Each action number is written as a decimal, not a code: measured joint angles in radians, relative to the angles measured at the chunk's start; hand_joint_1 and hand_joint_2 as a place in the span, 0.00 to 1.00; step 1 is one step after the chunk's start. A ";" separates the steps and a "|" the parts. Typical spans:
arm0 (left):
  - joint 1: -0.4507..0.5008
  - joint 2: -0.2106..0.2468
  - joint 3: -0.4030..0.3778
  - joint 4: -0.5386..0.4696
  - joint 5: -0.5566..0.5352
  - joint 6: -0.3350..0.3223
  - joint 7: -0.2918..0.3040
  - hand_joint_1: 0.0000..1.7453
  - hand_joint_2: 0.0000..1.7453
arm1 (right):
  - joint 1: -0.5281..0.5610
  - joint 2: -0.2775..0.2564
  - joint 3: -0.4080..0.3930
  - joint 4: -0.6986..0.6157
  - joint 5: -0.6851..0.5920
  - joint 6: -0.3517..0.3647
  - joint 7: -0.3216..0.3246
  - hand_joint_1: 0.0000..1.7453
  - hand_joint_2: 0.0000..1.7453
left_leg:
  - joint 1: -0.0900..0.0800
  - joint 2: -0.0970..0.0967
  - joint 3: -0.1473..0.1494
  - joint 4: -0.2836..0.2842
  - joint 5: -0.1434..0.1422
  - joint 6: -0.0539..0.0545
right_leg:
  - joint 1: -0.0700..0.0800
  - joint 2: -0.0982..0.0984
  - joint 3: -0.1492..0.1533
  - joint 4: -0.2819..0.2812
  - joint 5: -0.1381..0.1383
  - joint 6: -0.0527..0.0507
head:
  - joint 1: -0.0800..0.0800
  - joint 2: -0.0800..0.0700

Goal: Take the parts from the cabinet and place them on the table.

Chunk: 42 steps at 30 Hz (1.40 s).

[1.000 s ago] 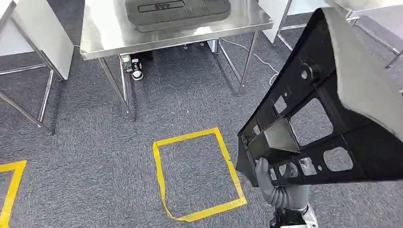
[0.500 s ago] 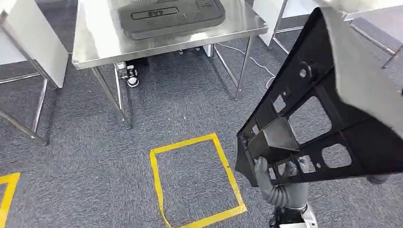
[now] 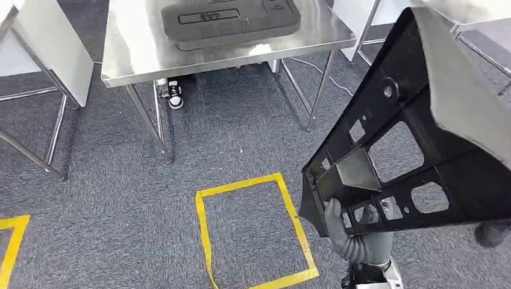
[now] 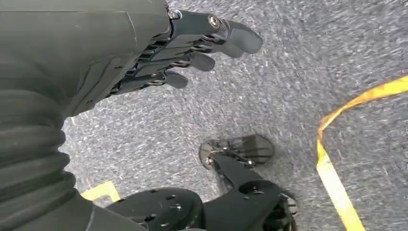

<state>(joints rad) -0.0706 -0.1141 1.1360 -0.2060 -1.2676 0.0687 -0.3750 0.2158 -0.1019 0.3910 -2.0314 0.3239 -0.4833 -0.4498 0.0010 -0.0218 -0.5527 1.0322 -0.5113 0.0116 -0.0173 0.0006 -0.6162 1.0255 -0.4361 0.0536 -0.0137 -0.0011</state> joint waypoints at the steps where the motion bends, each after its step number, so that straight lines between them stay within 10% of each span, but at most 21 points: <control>1: 0.000 0.000 -0.001 0.000 0.000 0.000 0.002 0.00 1.00 | 0.000 0.000 -0.001 0.000 -0.003 0.000 0.000 1.00 1.00 | 0.000 0.000 0.003 -0.004 -0.002 -0.003 | 0.004 0.000 0.000 0.001 -0.002 -0.006 | -0.004 0.000; 5: 0.000 0.002 -0.002 -0.001 -0.001 0.000 0.002 0.00 1.00 | 0.004 0.003 -0.007 0.000 -0.007 0.000 0.000 1.00 1.00 | 0.005 0.011 -0.009 0.056 -0.038 -0.023 | -0.013 0.001 0.021 -0.008 -0.011 -0.036 | -0.008 0.000; 9: 0.003 0.002 -0.002 0.000 -0.002 0.000 0.003 0.00 1.00 | 0.007 0.005 -0.007 0.000 -0.011 0.000 0.000 1.00 1.00 | 0.013 0.014 -0.163 0.305 -0.116 -0.035 | -0.010 0.000 0.044 -0.008 -0.030 -0.048 | -0.008 0.000; 13: 0.005 0.004 -0.002 0.000 -0.002 0.000 0.004 0.00 1.00 | 0.011 0.006 -0.008 0.000 -0.011 0.000 0.000 1.00 1.00 | 0.023 0.019 -0.075 0.052 0.071 -0.038 | -0.015 0.007 0.086 -0.007 -0.061 -0.031 | -0.008 0.000; 18: 0.002 0.003 -0.002 0.000 -0.002 0.000 0.004 0.00 1.00 | 0.011 0.008 -0.008 0.000 -0.010 0.000 -0.001 1.00 1.00 | 0.012 0.014 -0.056 0.018 0.039 -0.006 | -0.005 0.008 0.094 -0.019 -0.077 -0.002 | -0.011 0.000; 20: 0.004 0.003 -0.002 0.000 -0.002 0.000 0.004 0.00 1.00 | 0.010 0.007 -0.010 0.000 -0.010 0.000 -0.001 1.00 1.00 | 0.017 0.014 -0.044 0.012 0.037 0.009 | -0.006 0.004 0.066 0.039 -0.102 -0.002 | -0.008 0.000; 24: 0.001 0.003 -0.002 0.000 -0.002 0.001 0.004 0.00 1.00 | 0.011 0.008 -0.012 0.000 -0.010 0.000 -0.001 1.00 1.00 | 0.012 0.012 -0.035 0.012 0.022 0.024 | -0.005 0.004 -0.113 0.305 -0.169 -0.009 | -0.006 0.000; 27: 0.002 0.002 -0.002 0.000 -0.003 0.000 0.004 0.00 1.00 | 0.019 0.008 -0.017 0.000 -0.010 -0.003 -0.001 1.00 1.00 | 0.012 0.005 -0.007 0.012 0.002 0.019 | -0.005 0.003 -0.061 0.128 -0.055 0.020 | -0.005 0.000; 29: 0.002 -0.001 -0.002 0.000 -0.004 0.000 0.004 0.00 1.00 | 0.023 0.008 -0.018 0.000 -0.010 -0.003 -0.002 1.00 1.00 | 0.002 0.003 0.006 0.014 -0.014 0.007 | 0.003 0.000 -0.011 0.014 -0.002 0.011 | -0.005 0.000; 35: 0.000 0.000 -0.002 -0.001 -0.005 0.000 0.004 0.00 1.00 | 0.026 0.012 -0.023 -0.002 -0.009 -0.006 -0.002 1.00 1.00 | 0.005 0.013 0.005 0.050 -0.050 -0.021 | -0.013 0.002 0.017 -0.007 -0.011 -0.029 | -0.011 0.000; 38: 0.001 0.000 -0.002 0.000 -0.005 0.000 0.005 0.00 1.00 | 0.026 0.016 -0.025 -0.002 -0.009 -0.011 -0.002 1.00 1.00 | 0.010 0.013 -0.124 0.278 -0.140 -0.031 | -0.011 -0.001 0.035 -0.007 -0.024 -0.047 | -0.010 0.000; 40: 0.004 0.000 -0.002 0.000 -0.007 -0.002 0.005 0.00 1.00 | 0.028 0.019 -0.031 -0.002 -0.009 -0.013 -0.002 1.00 1.00 | 0.016 0.014 -0.158 0.296 -0.103 -0.036 | -0.013 0.002 0.049 -0.006 -0.035 -0.042 | -0.011 0.000; 42: 0.004 0.002 -0.002 -0.001 -0.007 -0.002 0.005 0.00 1.00 | 0.028 0.021 -0.033 -0.002 -0.009 -0.014 -0.002 1.00 1.00 | 0.022 0.017 -0.110 0.160 0.002 -0.038 | -0.017 0.009 0.071 -0.006 -0.049 -0.034 | -0.011 0.000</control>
<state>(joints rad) -0.0668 -0.1122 1.1337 -0.2068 -1.2749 0.0668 -0.3700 0.2437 -0.0813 0.3582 -2.0333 0.3147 -0.4978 -0.4520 0.0229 -0.0048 -0.6630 1.1923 -0.5093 -0.0268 -0.0341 0.0092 -0.5454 1.0193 -0.4853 0.0196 -0.0252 -0.0011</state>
